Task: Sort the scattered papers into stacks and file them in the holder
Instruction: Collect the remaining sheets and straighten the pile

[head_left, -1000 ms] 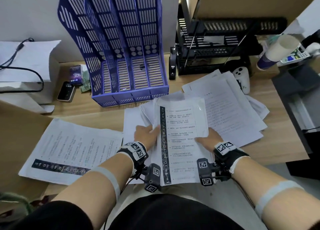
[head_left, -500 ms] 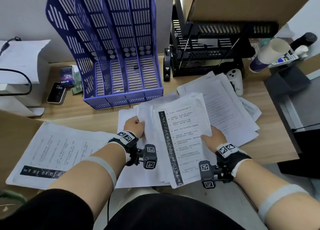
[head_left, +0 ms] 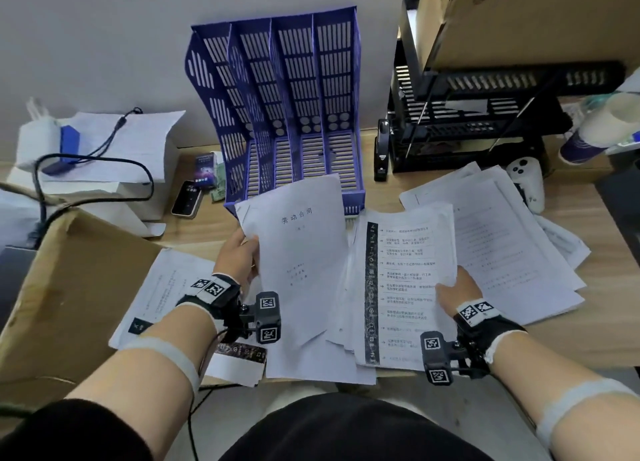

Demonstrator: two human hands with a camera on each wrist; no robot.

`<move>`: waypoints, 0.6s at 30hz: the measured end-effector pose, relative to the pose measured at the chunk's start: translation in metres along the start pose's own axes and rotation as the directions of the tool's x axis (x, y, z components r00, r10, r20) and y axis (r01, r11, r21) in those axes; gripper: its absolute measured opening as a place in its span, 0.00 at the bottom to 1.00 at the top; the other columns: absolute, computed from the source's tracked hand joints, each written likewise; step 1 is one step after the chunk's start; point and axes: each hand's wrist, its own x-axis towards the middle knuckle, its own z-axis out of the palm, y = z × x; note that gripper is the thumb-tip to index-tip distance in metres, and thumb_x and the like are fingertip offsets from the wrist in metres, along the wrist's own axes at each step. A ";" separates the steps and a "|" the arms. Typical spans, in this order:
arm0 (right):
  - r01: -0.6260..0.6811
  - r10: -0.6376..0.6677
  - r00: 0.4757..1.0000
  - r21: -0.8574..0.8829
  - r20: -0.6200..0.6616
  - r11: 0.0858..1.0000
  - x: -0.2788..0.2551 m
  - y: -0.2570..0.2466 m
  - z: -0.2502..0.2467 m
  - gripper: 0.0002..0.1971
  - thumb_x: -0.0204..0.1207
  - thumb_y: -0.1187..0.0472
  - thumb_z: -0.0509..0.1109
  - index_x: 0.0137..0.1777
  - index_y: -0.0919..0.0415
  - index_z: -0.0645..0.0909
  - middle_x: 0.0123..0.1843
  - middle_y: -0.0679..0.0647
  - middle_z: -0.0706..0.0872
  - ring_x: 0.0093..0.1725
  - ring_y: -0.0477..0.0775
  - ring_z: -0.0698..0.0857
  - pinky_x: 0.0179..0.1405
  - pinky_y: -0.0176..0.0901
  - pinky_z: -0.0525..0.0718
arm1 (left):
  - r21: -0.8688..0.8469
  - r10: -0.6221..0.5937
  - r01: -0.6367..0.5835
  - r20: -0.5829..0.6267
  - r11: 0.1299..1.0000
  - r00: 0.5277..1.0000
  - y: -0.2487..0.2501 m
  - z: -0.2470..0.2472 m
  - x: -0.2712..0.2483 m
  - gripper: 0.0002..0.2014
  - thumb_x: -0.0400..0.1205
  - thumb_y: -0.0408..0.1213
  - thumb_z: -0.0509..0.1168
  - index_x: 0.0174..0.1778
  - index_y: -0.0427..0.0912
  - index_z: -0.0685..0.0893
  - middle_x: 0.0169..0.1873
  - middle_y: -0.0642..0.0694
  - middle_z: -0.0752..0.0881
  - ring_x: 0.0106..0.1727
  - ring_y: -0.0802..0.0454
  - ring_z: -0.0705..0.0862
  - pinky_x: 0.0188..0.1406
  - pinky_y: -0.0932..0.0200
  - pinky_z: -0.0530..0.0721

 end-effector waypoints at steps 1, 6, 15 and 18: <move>-0.020 0.019 1.000 -0.023 -0.017 1.000 -0.003 -0.003 0.000 0.22 0.74 0.64 0.62 0.70 0.59 0.72 0.61 0.61 0.85 0.54 0.63 0.84 0.54 0.52 0.85 | -0.029 0.012 -0.012 0.004 1.000 1.000 0.006 -0.003 -0.003 0.12 0.86 0.31 0.58 0.54 0.45 0.86 0.32 0.48 0.86 0.29 0.50 0.81 0.29 0.61 0.77; 0.096 -0.133 0.919 -0.116 -0.372 0.989 -0.032 -0.041 -0.003 0.28 0.70 0.61 0.75 0.68 0.60 0.67 0.68 0.65 0.73 0.67 0.67 0.75 0.63 0.63 0.79 | -0.224 0.080 -0.045 0.150 0.974 0.985 0.039 -0.003 -0.014 0.11 0.88 0.31 0.57 0.55 0.46 0.85 0.30 0.52 0.88 0.27 0.57 0.83 0.23 0.67 0.81; 0.318 -0.526 0.827 0.608 0.197 0.728 -0.073 -0.109 -0.008 0.31 0.74 0.51 0.77 0.76 0.44 0.70 0.74 0.44 0.80 0.72 0.39 0.78 0.70 0.40 0.76 | -0.349 0.121 0.066 0.488 0.935 0.864 0.060 0.061 -0.033 0.13 0.89 0.31 0.54 0.64 0.42 0.82 0.48 0.46 0.92 0.45 0.52 0.92 0.44 0.56 0.90; 0.255 -0.488 0.839 0.620 0.239 0.742 -0.073 -0.093 -0.023 0.18 0.78 0.63 0.73 0.68 0.57 0.81 0.63 0.54 0.89 0.64 0.53 0.87 0.63 0.49 0.83 | -0.239 0.045 0.081 0.478 0.968 0.877 0.047 0.068 -0.027 0.12 0.90 0.34 0.55 0.62 0.44 0.83 0.45 0.49 0.92 0.44 0.53 0.90 0.39 0.60 0.88</move>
